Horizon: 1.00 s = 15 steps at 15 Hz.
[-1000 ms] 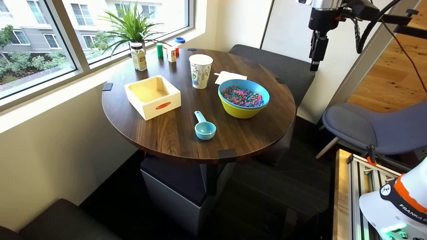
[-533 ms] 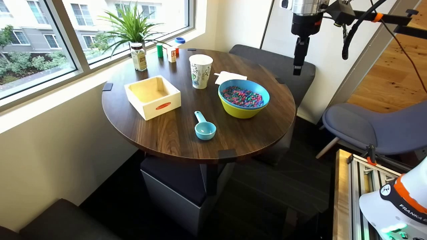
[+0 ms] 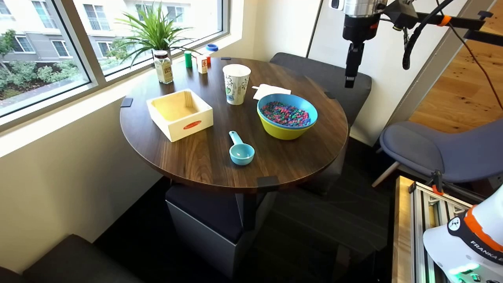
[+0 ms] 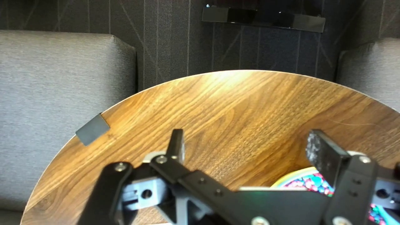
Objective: Move some objects from the blue bowl to the white spoon
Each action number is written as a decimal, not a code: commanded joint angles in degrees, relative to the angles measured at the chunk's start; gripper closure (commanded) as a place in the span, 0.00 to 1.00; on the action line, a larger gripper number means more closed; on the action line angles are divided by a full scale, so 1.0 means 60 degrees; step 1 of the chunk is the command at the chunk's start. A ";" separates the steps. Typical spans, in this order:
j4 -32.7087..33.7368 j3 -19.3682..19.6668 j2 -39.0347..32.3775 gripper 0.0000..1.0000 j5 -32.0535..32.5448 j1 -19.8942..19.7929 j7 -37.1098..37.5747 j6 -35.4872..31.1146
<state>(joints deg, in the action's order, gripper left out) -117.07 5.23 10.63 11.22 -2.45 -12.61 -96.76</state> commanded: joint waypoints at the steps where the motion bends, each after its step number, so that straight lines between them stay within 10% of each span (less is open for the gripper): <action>1: -0.0209 -0.0385 -0.0060 0.00 0.0169 0.0168 0.0595 -0.0795; 15: -0.1196 -0.1054 -0.1001 0.00 -0.0559 0.0512 0.2471 -0.4827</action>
<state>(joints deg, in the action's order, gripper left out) -123.11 -1.33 5.65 10.15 0.51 2.16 -121.78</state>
